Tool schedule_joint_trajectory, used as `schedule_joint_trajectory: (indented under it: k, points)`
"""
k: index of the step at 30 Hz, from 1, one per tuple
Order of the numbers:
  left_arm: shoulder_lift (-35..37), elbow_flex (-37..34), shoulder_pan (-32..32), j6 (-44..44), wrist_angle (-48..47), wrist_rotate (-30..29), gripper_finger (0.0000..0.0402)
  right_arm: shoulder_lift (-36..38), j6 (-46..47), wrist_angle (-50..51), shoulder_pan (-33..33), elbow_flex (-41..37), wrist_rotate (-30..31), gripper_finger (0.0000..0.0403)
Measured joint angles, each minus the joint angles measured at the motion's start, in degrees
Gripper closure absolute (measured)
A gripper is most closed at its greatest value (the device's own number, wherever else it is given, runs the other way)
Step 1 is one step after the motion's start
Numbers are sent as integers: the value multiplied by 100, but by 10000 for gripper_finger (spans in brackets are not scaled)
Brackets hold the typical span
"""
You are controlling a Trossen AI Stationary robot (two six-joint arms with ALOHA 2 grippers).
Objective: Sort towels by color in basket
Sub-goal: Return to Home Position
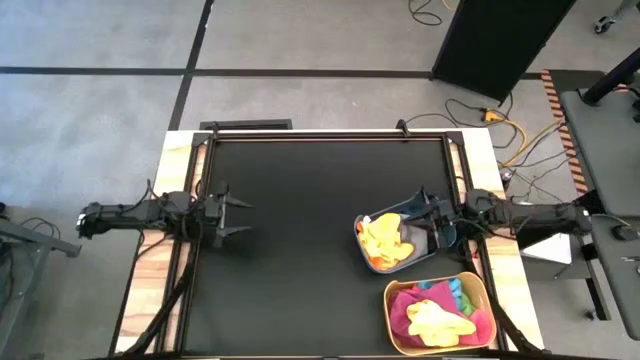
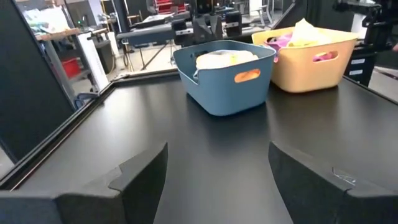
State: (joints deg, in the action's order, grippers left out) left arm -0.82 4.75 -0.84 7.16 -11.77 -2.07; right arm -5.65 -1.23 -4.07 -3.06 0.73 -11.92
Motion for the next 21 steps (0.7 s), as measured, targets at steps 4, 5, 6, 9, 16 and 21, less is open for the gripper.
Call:
schedule_joint_trajectory:
  k: [4, 5, 6, 9, 16, 21]
  points:
    - [56, 0, 0, -72, -5, 1, 138, 566, -2, 185, -42, 4, 209, 390]
    - [57, 0, 0, -100, -7, 1, 138, 567, -31, 180, -49, 34, 291, 390]
    - [58, 0, 0, -147, -7, 3, 138, 550, -48, 170, -58, 56, 325, 390]
    - [28, 0, 0, -188, -10, 11, 138, 487, 28, 258, -60, 39, 315, 390]
    - [-146, 0, -2, -204, -20, 115, 138, 488, 272, 231, -62, 47, 306, 390]
    - [-364, 0, -2, -101, -17, 116, 138, 444, 252, 250, -62, 50, 306, 390]
